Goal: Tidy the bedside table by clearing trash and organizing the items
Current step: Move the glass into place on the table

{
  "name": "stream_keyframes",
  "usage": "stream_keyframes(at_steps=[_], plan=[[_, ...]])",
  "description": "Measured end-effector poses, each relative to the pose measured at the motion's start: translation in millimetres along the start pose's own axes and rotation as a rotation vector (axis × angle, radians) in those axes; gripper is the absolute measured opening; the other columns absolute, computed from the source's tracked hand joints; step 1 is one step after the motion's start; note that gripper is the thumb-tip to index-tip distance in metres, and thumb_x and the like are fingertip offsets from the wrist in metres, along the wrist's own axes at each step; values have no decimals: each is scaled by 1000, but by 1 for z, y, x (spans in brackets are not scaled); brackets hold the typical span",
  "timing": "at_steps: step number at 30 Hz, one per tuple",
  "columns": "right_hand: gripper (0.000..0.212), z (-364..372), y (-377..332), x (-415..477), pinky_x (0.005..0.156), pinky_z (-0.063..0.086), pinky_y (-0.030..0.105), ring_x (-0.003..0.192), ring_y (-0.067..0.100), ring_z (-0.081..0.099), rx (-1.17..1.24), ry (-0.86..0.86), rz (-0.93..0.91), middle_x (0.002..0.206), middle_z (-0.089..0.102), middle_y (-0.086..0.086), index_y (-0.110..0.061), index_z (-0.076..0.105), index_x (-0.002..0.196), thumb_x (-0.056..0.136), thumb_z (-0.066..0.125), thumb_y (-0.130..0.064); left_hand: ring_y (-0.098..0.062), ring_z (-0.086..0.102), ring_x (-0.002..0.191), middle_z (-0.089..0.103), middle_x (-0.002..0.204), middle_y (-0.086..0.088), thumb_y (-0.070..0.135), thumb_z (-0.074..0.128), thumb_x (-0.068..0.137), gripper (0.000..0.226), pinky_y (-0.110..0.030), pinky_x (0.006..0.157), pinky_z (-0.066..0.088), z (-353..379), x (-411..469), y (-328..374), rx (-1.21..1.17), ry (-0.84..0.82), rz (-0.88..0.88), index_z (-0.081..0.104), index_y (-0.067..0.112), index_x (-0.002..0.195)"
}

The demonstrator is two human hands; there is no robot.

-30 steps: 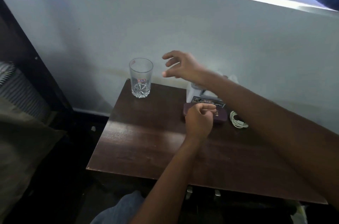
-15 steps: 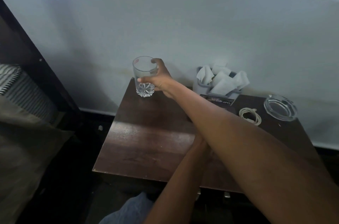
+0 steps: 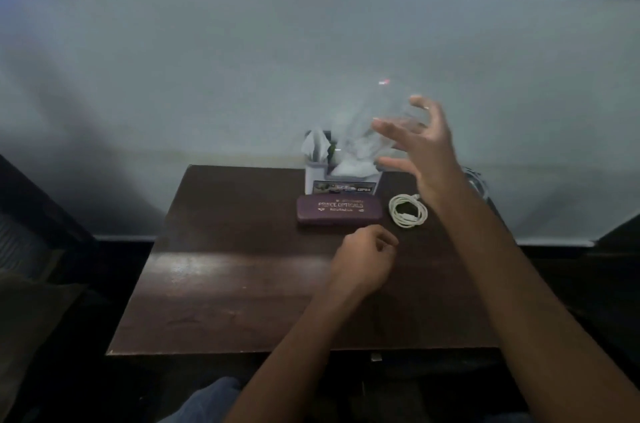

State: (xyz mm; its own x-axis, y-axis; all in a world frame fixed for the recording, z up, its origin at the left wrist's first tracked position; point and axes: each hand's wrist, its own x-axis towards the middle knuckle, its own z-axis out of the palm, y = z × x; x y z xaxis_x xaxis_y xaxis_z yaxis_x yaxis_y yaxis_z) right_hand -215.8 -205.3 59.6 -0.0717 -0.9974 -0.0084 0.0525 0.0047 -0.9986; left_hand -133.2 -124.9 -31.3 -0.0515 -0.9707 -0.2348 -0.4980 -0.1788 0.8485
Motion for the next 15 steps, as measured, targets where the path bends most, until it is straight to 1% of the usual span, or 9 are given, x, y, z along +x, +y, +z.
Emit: stream_keyframes(at_steps=[3,5,6,8,10,12,13,15], plan=[[65,-47,4,7,76,58,45,100,21,61,31,194,-37,106,54,4,-24,41,122,70,80,-16,-17,62,96,68,95,3,20,52,86,17,-28,82,47,10,1,6,50,-15,11,67,27,92],[65,-72,10,15,76,58,46,106,24,60,16,284,-46,114,52,8,-29,41,117,67,82,-20,-16,62,96,68,96,3,22,53,86,16,-30,84,49,16,4,6,65,-19,8,67,28,91],[67,-81,13,18,77,58,49,109,26,60,-17,326,-58,119,52,10,-32,42,114,62,84,-25,-15,62,96,69,97,3,22,53,87,16,-30,85,50,18,5,5,84,-18,3,67,29,91],[74,-101,22,29,82,55,53,110,27,59,-103,421,-91,122,53,7,-39,43,109,49,85,-39,-15,62,96,69,98,3,23,53,87,16,-30,86,50,24,6,5,106,-19,3,67,29,91],[81,-120,36,43,85,53,54,109,27,58,-159,467,-104,120,54,4,-40,44,110,40,82,-47,-15,63,94,68,96,2,23,53,88,16,-29,85,50,30,6,6,127,-12,0,67,29,91],[89,-133,47,49,86,52,54,111,28,57,-201,484,-90,119,53,3,-34,44,118,37,80,-49,-16,63,94,68,95,1,21,53,87,17,-29,85,49,36,6,8,141,-8,6,68,27,92],[91,-136,48,49,87,52,54,112,28,57,-218,486,-82,120,53,3,-33,44,121,38,81,-47,-15,63,94,69,96,1,20,53,87,18,-29,85,49,39,7,9,146,-9,14,69,27,92],[89,-142,55,48,88,51,53,113,30,55,-240,481,-55,117,51,2,-29,42,125,46,84,-38,-14,63,93,70,97,1,19,52,87,19,-29,85,50,45,8,13,145,-11,26,69,26,92]])
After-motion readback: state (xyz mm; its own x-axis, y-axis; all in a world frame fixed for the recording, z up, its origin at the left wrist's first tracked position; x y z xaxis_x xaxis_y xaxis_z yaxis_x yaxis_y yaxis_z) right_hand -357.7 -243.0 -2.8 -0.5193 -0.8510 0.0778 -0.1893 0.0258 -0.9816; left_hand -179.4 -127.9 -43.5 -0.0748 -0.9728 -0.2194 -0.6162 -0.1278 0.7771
